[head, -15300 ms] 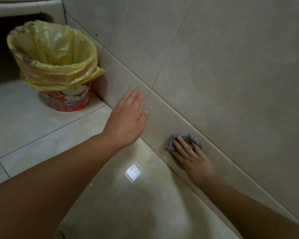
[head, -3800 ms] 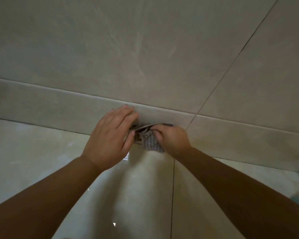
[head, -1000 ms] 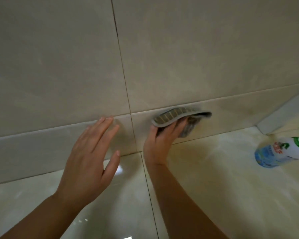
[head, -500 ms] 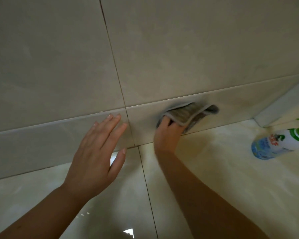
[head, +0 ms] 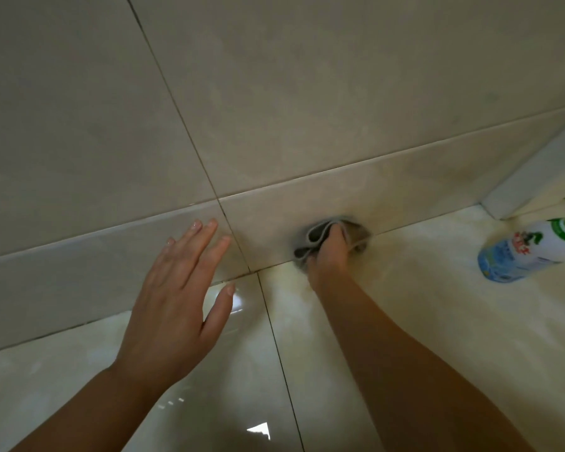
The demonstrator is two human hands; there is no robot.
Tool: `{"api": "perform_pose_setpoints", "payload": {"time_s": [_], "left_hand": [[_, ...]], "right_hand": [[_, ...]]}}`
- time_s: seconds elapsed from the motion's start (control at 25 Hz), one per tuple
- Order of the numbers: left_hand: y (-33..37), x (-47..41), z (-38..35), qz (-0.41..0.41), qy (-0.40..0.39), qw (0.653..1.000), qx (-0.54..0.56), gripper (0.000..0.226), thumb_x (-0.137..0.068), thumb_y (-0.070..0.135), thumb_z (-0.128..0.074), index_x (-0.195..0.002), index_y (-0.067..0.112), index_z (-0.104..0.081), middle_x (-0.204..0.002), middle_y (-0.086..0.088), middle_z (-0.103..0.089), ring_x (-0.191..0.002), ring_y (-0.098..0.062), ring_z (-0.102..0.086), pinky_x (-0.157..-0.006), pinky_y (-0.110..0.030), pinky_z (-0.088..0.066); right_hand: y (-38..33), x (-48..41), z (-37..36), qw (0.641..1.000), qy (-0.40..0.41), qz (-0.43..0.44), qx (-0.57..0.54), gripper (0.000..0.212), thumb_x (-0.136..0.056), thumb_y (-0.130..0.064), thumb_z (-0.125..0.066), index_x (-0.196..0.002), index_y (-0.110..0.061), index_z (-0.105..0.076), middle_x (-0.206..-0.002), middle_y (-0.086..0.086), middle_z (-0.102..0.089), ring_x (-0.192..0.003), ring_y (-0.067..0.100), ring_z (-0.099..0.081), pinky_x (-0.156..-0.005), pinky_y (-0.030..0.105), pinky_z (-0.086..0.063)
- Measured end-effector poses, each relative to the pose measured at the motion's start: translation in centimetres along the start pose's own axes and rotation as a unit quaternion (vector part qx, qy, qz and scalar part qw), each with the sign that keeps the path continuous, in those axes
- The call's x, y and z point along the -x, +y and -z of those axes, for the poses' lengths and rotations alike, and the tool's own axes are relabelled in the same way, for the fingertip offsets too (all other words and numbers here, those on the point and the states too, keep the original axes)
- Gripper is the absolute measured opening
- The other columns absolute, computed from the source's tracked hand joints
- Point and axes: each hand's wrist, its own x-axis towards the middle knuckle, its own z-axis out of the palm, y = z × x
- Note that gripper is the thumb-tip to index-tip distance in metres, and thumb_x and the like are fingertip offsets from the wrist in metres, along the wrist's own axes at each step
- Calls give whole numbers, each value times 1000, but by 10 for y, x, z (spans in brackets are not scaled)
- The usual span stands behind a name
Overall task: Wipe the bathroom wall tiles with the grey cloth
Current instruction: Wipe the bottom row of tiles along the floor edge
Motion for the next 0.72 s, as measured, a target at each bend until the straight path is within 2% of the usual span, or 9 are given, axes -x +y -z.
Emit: {"api": "perform_pose_setpoints", "payload": {"time_s": [0.08,0.16,0.24,0.32,0.44,0.52,0.56,0.64,0.72], "left_hand": [[0,-4,-2,2,-1,1000,0,58,-95,37,-42,-148,12,-38,-159,-6,-30,-150,-19,-20,-121,-43,-19],[1,-9,-1,1,5,1000,2,58,-95,36,-42,-148,13,-37,-159,-5,-29,-150,-18,-20,-122,-41,-18],[2,-11,1,2,12,1000,4,58,-95,36,-42,-149,12,-36,-159,-6,-29,-150,-17,-19,-123,-37,-14],[-1,-9,3,0,19,1000,8,58,-95,34,-43,-148,11,-38,-158,-7,-30,-150,-18,-20,-123,-38,-14],[-6,2,5,3,14,1000,9,57,-95,34,-43,-148,11,-39,-158,-7,-31,-149,-19,-22,-121,-43,-19],[-9,7,5,4,10,1000,6,57,-96,35,-43,-148,12,-39,-158,-6,-31,-149,-19,-22,-121,-45,-20],[-11,8,6,4,9,1000,5,57,-96,36,-42,-148,12,-39,-158,-6,-31,-149,-19,-22,-121,-45,-20],[-13,8,8,4,9,1000,2,58,-96,36,-42,-148,11,-39,-158,-6,-31,-149,-19,-22,-121,-43,-19],[-13,6,10,6,17,1000,0,58,-95,34,-43,-148,10,-39,-158,-7,-31,-149,-19,-22,-122,-42,-18]], "right_hand": [[21,20,-11,991,-72,-96,-64,33,-101,-32,-44,-129,-16,-49,-133,12,-54,-113,27,-56,-108,45,-40],[26,48,-19,994,-94,-56,-21,43,-96,-32,-50,-132,-9,-49,-135,15,-54,-118,29,-54,-109,45,-39],[9,59,-23,992,-117,28,-27,56,-86,-32,-58,-134,-7,-43,-126,13,-55,-110,27,-55,-99,40,-45],[-10,28,-34,987,-83,18,-136,45,-89,-34,-56,-131,-22,-44,-116,4,-57,-98,21,-56,-85,34,-48],[-14,-14,-11,996,-1,66,-55,39,-74,-60,-53,-107,-45,-38,-107,-10,-50,-88,19,-54,-74,31,-45],[-3,-13,0,999,2,31,-28,27,-83,-53,-49,-106,-44,-40,-105,-6,-48,-82,19,-51,-68,30,-44],[-2,4,-5,1000,-10,26,-14,30,-88,-48,-48,-116,-39,-41,-112,-1,-49,-86,20,-52,-70,34,-47],[-3,28,-21,996,-22,73,42,56,-96,-39,-46,-147,-30,-24,-139,6,-38,-115,27,-49,-95,46,-47],[-22,45,-37,953,18,211,218,62,-101,-25,-38,-154,-21,-7,-157,10,-14,-140,33,-23,-116,50,-22]]}}
